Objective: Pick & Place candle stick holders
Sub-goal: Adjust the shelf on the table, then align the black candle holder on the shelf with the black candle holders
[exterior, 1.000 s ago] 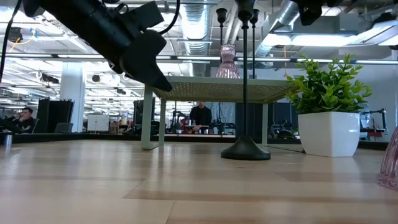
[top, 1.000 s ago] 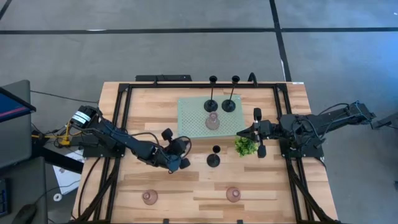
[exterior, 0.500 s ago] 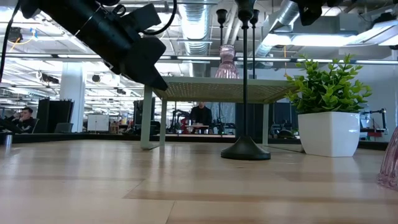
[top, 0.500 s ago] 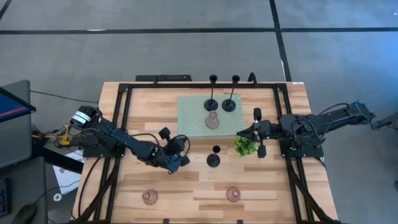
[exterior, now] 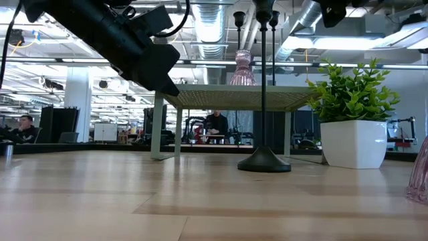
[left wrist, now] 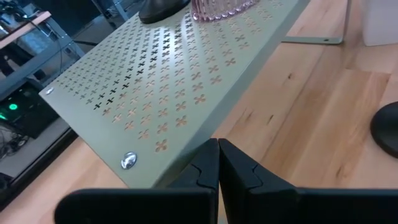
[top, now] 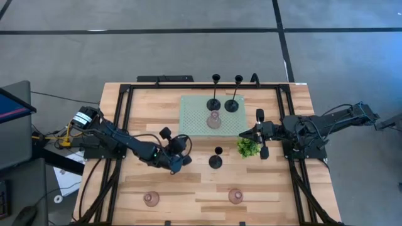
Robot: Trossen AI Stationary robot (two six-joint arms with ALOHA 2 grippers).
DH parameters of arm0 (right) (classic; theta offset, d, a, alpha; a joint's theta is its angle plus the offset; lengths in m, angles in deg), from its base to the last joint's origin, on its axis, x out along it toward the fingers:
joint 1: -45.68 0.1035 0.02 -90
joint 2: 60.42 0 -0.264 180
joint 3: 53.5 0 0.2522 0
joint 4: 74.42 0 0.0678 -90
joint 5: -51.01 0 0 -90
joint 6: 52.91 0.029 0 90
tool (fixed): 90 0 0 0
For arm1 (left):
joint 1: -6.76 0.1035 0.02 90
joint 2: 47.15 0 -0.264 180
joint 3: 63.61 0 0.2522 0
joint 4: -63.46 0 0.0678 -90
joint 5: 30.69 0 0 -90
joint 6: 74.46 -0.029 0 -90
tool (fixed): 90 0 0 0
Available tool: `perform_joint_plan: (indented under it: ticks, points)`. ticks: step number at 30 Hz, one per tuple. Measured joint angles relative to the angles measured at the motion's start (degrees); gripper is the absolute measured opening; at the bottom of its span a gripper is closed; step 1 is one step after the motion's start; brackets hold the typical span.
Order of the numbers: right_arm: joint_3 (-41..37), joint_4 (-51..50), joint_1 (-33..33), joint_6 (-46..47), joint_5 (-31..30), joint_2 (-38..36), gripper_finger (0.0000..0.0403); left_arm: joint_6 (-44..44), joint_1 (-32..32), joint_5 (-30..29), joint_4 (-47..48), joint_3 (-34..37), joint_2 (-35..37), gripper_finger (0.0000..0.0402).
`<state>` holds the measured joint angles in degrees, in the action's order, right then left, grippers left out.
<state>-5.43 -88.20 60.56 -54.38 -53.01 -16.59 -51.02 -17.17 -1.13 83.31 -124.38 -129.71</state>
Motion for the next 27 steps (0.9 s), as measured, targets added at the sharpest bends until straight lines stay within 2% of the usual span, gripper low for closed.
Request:
perform_joint_plan:
  ticks: [9, 13, 17, 22, 27]
  points:
    - [0.0, 0.0, 0.0, 0.0, 0.0, 0.0, 0.0000, 1.4, 0.6, 1.8, 0.4, 0.0, 0.0, 0.0002]
    - [0.0, 0.0, 0.0, 0.0, 0.0, 0.0, 0.0000, 2.6, -1.7, 3.5, 0.4, 0.0, 0.1, 0.0002]
    - [0.0, 0.0, 0.0, 0.0, 0.0, 0.0, 0.0000, 2.5, -5.3, 3.8, 0.3, 0.0, 3.2, 0.0002]
    - [0.0, 0.0, 0.0, 0.0, 0.0, 0.0, 0.0000, -1.9, -11.2, 9.8, -0.5, 0.0, 7.8, 0.0002]
    - [0.0, 0.0, 0.0, 0.0, 0.0, 0.0, 0.0000, -13.0, -16.0, 18.0, -4.1, 0.0, 8.4, 0.0004]
